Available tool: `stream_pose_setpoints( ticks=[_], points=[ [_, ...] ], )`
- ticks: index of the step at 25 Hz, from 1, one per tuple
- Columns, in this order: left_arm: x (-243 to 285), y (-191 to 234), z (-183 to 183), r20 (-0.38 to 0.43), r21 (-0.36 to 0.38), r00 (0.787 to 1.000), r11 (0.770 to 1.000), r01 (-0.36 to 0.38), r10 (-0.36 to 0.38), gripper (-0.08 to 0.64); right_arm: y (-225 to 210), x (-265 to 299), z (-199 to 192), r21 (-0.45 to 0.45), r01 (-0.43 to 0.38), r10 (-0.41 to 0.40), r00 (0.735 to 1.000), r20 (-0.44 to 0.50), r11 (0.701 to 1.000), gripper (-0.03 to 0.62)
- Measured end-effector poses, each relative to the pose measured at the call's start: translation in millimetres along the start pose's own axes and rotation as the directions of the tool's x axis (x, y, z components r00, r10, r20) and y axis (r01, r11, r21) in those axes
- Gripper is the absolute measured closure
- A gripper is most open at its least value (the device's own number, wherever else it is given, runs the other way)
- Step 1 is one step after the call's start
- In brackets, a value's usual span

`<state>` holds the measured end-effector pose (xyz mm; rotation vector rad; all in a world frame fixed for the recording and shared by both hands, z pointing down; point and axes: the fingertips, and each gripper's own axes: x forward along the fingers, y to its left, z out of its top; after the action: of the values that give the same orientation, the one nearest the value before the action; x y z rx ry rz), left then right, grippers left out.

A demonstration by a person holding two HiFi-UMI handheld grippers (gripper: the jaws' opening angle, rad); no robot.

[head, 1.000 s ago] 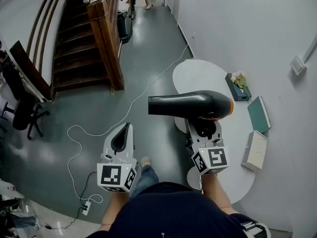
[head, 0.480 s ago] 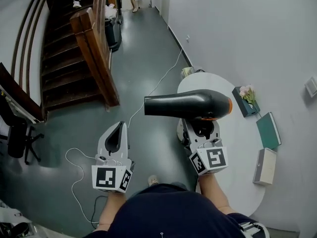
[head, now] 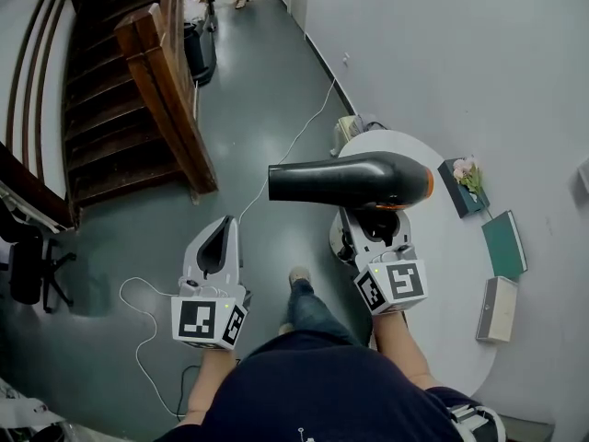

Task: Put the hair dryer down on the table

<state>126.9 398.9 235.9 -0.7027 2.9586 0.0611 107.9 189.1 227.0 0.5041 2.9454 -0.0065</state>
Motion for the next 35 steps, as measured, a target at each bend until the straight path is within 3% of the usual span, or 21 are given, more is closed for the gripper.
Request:
stream_pose_setpoints(
  ticks=[12,29,35],
  points=[
    [67,46,-22,-0.016,-0.017,1.000,1.000,-0.012,0.012,0.549,-15,86,-28,0.005,-0.030,0.030,0.999,-0.019,1.000,0.354],
    [276,149,-37,-0.023,-0.007,0.996,0.996,-0.083,0.083,0.550,-88,317,-67,-0.025,-0.130,0.129,0.991,-0.036,0.991,0.354],
    [338,169,-47,-0.026,-0.008,0.997,0.998,-0.067,0.067,0.551,-114,371,-84,-0.034,-0.130,0.127,0.990,-0.058,0.991,0.354]
  ],
)
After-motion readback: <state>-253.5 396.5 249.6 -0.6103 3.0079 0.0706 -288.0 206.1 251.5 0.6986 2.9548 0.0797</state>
